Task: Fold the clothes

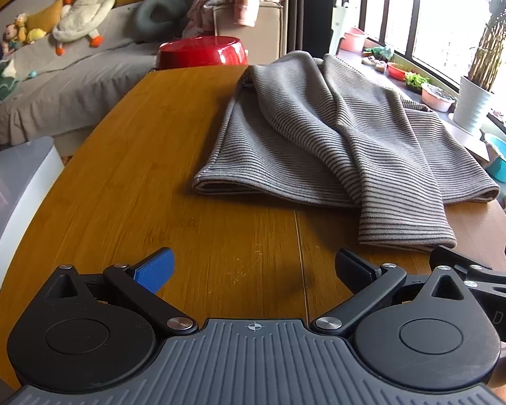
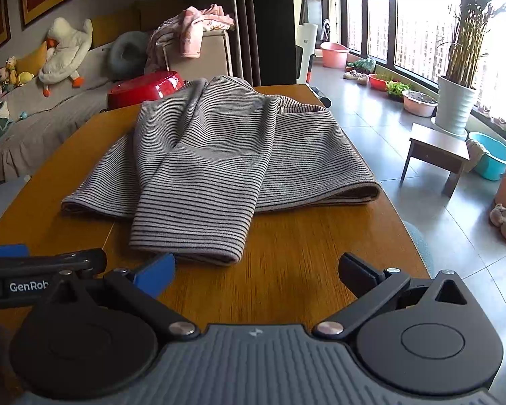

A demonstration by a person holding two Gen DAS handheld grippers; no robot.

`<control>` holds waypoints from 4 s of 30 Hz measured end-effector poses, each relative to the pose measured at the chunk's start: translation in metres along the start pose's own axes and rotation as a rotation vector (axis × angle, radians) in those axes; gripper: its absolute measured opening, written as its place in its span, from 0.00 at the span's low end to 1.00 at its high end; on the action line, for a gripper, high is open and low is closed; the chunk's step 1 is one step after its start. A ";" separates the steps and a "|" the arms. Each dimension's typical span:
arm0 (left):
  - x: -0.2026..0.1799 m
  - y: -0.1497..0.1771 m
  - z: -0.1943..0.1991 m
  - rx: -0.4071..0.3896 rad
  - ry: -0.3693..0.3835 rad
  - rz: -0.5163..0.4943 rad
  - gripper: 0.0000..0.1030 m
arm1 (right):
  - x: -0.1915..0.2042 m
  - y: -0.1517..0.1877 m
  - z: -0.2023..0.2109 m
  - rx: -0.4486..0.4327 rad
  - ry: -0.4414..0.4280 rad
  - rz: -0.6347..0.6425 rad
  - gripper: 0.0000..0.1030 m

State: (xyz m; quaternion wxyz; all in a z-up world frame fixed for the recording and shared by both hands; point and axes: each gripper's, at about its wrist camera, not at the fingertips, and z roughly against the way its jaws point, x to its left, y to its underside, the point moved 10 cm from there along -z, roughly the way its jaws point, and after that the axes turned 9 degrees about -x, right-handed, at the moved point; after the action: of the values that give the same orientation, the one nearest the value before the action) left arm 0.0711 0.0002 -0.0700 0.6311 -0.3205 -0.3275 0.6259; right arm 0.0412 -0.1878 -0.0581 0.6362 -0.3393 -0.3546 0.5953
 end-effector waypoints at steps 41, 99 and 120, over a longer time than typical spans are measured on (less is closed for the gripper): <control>-0.004 -0.001 0.006 0.016 0.013 0.010 1.00 | -0.008 -0.007 -0.002 0.004 0.032 0.013 1.00; -0.005 0.004 0.001 0.042 0.009 0.010 1.00 | -0.008 -0.002 -0.005 0.016 0.034 0.019 1.00; 0.001 -0.016 -0.013 0.044 0.043 0.015 1.00 | -0.009 -0.008 -0.012 0.025 0.037 0.059 1.00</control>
State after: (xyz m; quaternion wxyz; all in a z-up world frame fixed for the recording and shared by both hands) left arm 0.0908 0.0012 -0.0639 0.6402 -0.3222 -0.2977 0.6306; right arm 0.0547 -0.1971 -0.0581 0.6290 -0.3527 -0.3253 0.6117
